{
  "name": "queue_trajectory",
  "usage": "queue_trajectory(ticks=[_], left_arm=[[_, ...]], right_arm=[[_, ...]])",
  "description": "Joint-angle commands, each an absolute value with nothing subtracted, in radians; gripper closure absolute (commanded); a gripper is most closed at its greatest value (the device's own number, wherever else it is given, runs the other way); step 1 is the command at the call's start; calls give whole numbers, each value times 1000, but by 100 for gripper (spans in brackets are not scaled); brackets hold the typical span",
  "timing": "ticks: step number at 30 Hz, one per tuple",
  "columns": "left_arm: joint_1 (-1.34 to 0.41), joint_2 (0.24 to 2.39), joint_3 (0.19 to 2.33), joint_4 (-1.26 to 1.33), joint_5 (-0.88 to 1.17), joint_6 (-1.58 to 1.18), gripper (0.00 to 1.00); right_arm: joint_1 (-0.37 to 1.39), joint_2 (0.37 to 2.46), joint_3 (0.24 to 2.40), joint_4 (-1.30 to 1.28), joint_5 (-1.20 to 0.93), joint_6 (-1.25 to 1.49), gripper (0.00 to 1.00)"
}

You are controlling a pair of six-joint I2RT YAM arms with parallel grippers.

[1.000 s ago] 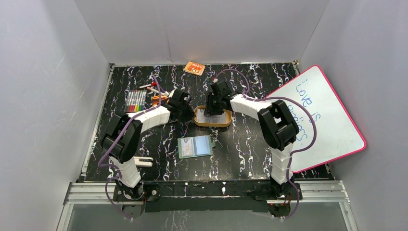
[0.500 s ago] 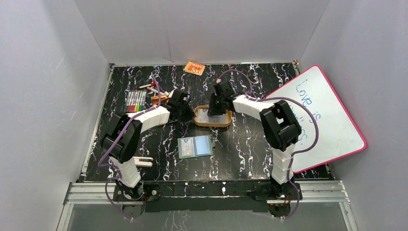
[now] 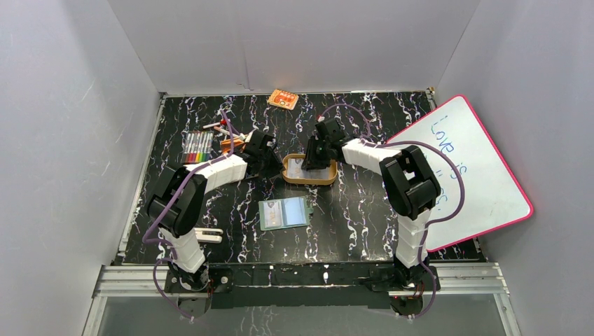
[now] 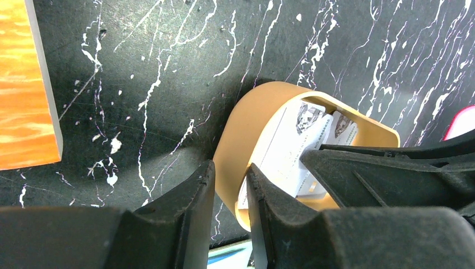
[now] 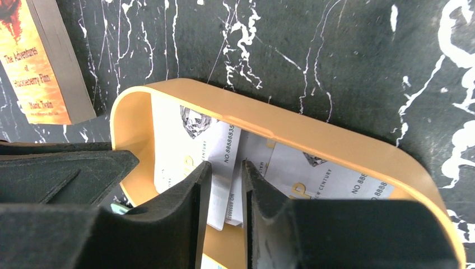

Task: Put the credit cards into the card holder
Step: Pick up the credit card from the storage box.

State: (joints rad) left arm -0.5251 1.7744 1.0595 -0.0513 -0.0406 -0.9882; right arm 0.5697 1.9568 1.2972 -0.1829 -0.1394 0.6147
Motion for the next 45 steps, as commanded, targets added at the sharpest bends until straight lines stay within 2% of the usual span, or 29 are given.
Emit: queue_trajectory(ticks=[1,7,17,23,45], left_arm=[[-511,1720,1043,-80,-51,-986,75],[-506,1725,1037,-77,-44,-989,75],[-501,1730,1036,-77,-41,-990,75],[-497,1730,1033,-78,-41,-992,76],[-491,1694,1039,-80,-39,-999,76]], right_arm=[[557,1937,1269,-153,-191,638,69],[525,1904,1213,-113,-217,660,81],[478,1859,1140,-42,-277,692,95],[452,1826,1089,21,-337,727,100],[412,1761,1035,185,-529,857,100]])
